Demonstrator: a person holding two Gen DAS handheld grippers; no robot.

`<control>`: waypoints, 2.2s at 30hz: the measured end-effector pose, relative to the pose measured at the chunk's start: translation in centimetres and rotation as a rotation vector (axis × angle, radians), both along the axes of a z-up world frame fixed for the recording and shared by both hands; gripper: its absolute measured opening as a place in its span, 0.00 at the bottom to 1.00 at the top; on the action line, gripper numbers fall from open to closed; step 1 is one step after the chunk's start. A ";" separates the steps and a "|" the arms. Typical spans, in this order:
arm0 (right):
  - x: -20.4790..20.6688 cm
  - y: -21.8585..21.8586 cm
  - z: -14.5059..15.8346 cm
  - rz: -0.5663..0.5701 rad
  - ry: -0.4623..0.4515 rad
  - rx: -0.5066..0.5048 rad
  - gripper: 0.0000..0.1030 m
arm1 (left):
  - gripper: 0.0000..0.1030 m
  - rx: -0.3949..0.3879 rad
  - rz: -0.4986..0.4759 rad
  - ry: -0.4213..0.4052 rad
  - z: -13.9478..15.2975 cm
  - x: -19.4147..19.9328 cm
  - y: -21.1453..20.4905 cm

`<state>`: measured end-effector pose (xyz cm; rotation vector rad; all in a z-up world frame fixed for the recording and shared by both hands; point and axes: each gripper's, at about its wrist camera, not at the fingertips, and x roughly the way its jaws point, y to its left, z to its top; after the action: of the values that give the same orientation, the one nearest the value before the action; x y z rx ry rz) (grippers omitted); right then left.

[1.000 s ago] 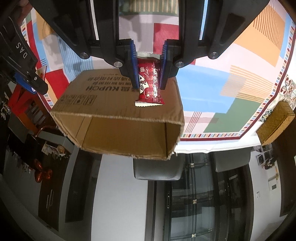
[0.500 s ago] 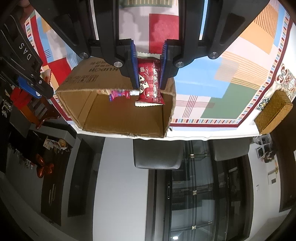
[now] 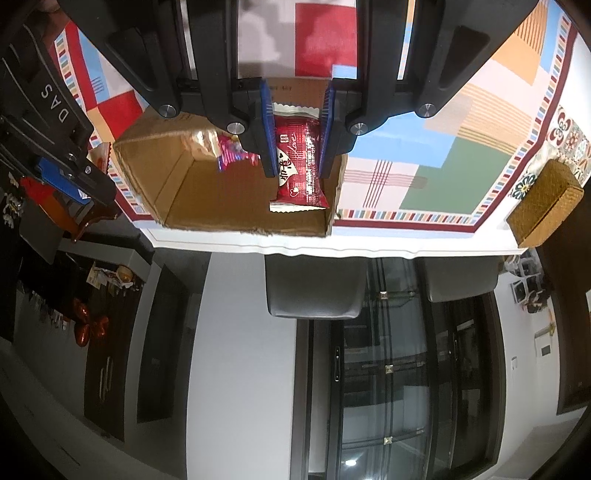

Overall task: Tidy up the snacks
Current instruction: 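Lift the red packet and biscuit packet and carry both over the box, then lower both grippers into the box and open them to drop the snacks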

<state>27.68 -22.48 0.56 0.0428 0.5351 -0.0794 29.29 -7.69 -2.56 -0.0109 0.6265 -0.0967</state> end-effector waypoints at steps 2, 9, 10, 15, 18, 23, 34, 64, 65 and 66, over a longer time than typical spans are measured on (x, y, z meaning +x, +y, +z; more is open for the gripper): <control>0.5 0.0 0.2 0.004 -0.004 0.001 0.27 | 0.21 -0.001 -0.001 -0.001 0.1 0.5 0.0; 2.0 0.3 0.6 0.011 -0.015 -0.008 0.27 | 0.21 -0.004 -0.009 -0.006 0.5 2.4 0.1; 2.3 0.3 0.6 0.011 -0.015 -0.008 0.27 | 0.21 -0.004 -0.012 -0.005 0.5 2.7 0.1; 3.7 0.4 0.3 0.012 -0.007 -0.007 0.27 | 0.21 -0.002 -0.023 0.004 0.1 4.1 -0.1; 4.4 0.4 -0.1 0.014 0.001 -0.006 0.27 | 0.21 0.002 -0.025 0.012 -0.3 4.9 -0.2; 5.4 0.4 -0.9 0.020 0.019 -0.002 0.27 | 0.21 0.006 -0.033 0.029 -1.1 6.0 -0.4; 7.1 0.1 -2.3 0.027 0.059 0.011 0.29 | 0.22 0.017 -0.045 0.053 -2.4 7.5 -0.7; 4.7 -0.1 -0.2 -0.020 -0.005 -0.024 0.79 | 0.79 0.033 0.020 -0.015 -0.5 5.1 0.9; 4.5 -0.1 -0.2 -0.021 -0.007 -0.026 0.79 | 0.80 0.037 0.024 -0.022 -0.4 4.9 1.0; 4.3 -0.1 -0.1 -0.023 -0.011 -0.029 0.79 | 0.80 0.038 0.024 -0.028 -0.2 4.7 1.0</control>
<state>31.94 -22.58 0.47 0.0212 0.5222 -0.1097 33.95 -6.67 -2.80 0.0196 0.6001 -0.0613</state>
